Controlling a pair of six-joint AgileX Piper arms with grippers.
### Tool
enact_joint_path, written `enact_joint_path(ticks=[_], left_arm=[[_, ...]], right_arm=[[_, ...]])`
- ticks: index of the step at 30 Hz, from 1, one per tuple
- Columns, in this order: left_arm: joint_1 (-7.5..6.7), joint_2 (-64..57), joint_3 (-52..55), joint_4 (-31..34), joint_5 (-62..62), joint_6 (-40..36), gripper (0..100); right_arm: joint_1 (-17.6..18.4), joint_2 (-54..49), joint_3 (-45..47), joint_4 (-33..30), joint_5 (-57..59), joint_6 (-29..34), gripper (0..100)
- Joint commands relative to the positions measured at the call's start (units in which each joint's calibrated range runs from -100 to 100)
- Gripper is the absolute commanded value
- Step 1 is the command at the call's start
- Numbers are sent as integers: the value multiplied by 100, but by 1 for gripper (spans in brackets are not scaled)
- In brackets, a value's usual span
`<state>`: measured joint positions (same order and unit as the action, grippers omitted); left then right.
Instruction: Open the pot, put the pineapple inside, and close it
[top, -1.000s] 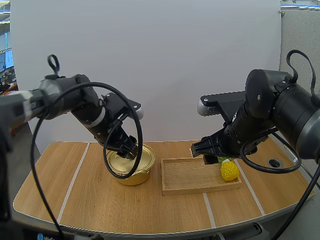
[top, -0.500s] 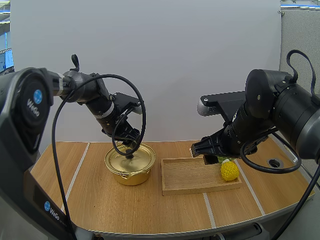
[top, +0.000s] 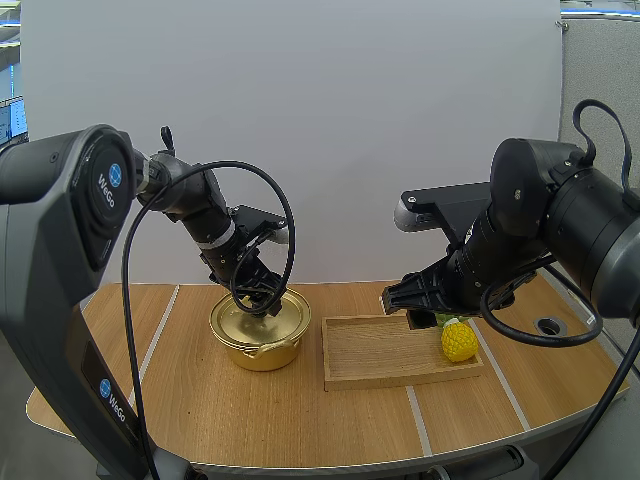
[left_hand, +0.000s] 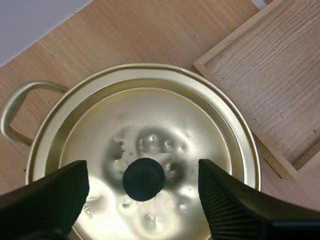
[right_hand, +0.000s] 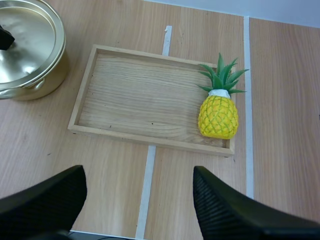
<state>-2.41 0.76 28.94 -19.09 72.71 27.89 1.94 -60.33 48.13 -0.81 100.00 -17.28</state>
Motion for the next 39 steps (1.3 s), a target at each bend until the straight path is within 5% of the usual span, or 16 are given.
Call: enact_joint_path(ticks=[1, 22, 25, 27, 39], left_arm=[[14, 2, -61, -35, -146, 6, 100], [14, 365, -61, -26, 17, -132, 100], [14, 365, -61, -26, 17, -144, 46], [14, 365, -61, -26, 17, -144, 0], [14, -9, -90, -9, 17, -229, 0]], right_arm=[[-16, 0, -46, -37, 0, 21, 100], [-16, 0, -46, -1, 0, 21, 100], [-16, 0, -46, -1, 0, 21, 100], [-16, 0, -46, -1, 0, 21, 100], [-16, 0, -46, -1, 0, 21, 100]])
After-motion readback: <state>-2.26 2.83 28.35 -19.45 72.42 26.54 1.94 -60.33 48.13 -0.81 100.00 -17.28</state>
